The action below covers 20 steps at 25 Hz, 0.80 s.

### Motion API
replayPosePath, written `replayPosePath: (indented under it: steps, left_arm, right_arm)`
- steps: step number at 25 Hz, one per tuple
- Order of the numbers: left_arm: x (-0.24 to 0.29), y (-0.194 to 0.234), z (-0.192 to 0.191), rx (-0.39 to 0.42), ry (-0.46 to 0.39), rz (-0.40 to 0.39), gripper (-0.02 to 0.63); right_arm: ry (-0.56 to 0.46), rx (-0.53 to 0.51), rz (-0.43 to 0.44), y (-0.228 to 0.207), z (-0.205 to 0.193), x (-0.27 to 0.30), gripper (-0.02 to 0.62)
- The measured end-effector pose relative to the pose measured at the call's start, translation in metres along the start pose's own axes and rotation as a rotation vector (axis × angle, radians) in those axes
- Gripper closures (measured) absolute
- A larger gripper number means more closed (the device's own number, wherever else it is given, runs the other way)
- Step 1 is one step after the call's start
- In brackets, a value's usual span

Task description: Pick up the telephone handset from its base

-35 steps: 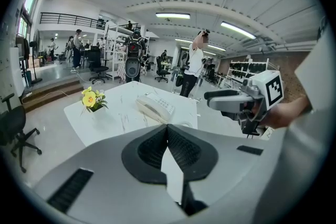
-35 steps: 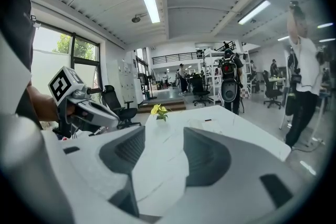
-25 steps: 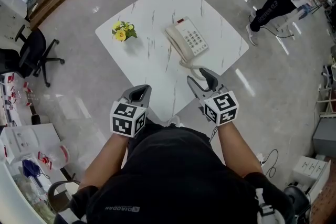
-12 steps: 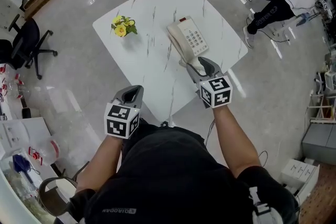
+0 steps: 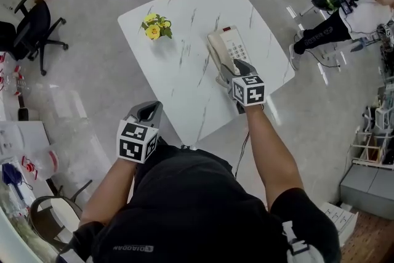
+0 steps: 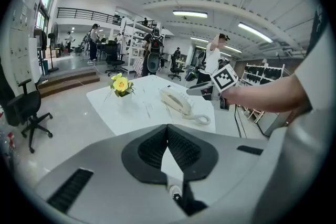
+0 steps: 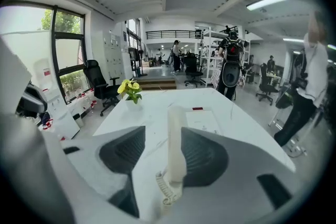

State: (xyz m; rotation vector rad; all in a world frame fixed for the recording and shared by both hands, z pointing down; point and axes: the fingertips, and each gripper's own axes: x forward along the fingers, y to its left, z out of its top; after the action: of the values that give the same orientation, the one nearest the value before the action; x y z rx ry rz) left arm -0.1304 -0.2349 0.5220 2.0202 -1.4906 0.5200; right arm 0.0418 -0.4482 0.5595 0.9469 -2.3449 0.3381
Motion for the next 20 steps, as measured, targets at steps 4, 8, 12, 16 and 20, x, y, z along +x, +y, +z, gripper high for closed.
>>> replayPosePath:
  steps: [4, 8, 12, 16, 20]
  left_arm:
    - [-0.003, 0.010, -0.001, -0.016, 0.000, 0.016, 0.604]
    - [-0.006, 0.020, -0.002, -0.031, 0.003, 0.029, 0.604]
    - [-0.008, 0.026, -0.005, -0.052, 0.011, 0.032, 0.604]
    - [-0.007, 0.032, -0.005, -0.079, 0.012, 0.028, 0.604]
    - [-0.008, 0.037, -0.007, -0.085, 0.011, 0.033, 0.604]
  right_arm:
    - [0.035, 0.039, 0.006, -0.013, 0.003, 0.024, 0.383]
    - [0.108, -0.009, 0.005, -0.020, 0.002, 0.047, 0.383]
    - [0.184, -0.042, 0.014, -0.022, -0.003, 0.066, 0.383]
    - [0.227, -0.053, 0.016, -0.026, -0.009, 0.081, 0.383]
    - [0.277, -0.075, -0.003, -0.031, -0.015, 0.092, 0.383]
